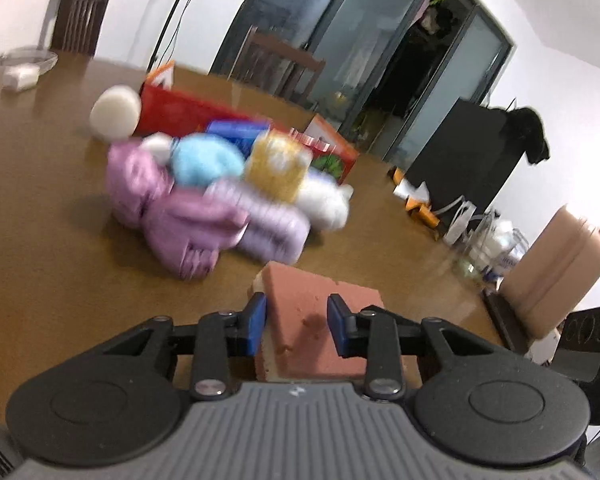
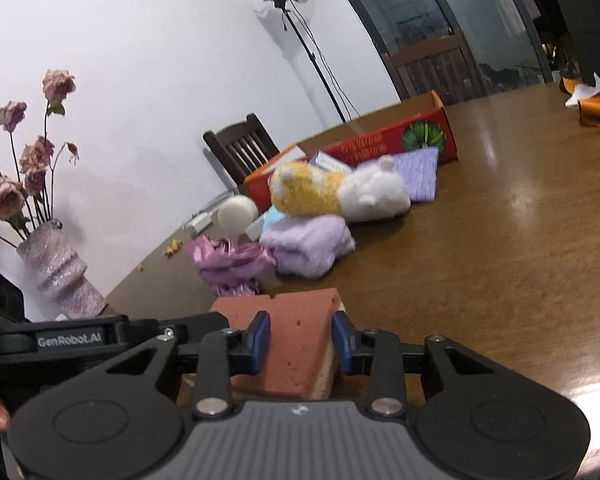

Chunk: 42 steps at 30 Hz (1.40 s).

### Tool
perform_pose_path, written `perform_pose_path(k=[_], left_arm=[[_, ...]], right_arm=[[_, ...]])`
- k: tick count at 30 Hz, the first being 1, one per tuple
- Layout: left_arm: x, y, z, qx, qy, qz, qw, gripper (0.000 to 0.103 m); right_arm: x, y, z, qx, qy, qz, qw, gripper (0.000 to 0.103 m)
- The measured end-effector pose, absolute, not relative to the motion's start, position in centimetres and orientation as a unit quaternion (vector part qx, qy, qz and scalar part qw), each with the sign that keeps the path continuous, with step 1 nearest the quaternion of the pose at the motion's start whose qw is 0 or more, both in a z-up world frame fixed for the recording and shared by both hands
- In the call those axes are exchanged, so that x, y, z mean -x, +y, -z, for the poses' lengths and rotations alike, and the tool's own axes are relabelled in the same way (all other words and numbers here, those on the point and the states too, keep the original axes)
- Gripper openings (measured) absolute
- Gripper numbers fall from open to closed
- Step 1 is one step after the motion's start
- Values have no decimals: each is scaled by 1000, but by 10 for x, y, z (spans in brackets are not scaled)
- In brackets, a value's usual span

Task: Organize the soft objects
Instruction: 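Lift the sponge block with both grippers and carry it over the cardboard box, then lower the sponge into the box and open both grippers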

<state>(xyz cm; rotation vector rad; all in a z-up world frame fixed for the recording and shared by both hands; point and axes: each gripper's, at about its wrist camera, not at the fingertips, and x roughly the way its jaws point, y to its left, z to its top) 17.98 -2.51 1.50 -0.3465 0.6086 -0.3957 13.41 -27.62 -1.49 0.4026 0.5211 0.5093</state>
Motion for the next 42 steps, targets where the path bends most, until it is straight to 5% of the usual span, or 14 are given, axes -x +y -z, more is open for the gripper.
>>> perform_pose_path(k=[12,18,25,31,37,42], left_arm=[[-392,-56,-116,163,230,247,927,36],[-550,-72,-97,181,317,221,904,35],[-649,-89,-52,170,384,189,888,36],[-674,-94,-39,146,403,167,888,39],[-652,-68,-64,114,376,148,907,52],[-602,-37,-118,70,335,121,932,63]], right_arm=[[-314,-304,-101,-172,182,-213,944,33],[-475,-315,-108,-173,232,-178,941,33],[-587,-304,-66,-125,303,-125,936,33],[-619,-290,-46,-75,337,-82,935,33],[-613,-266,-51,22,323,-67,944,58],[-587,-257,-89,35,310,-80,947,59]])
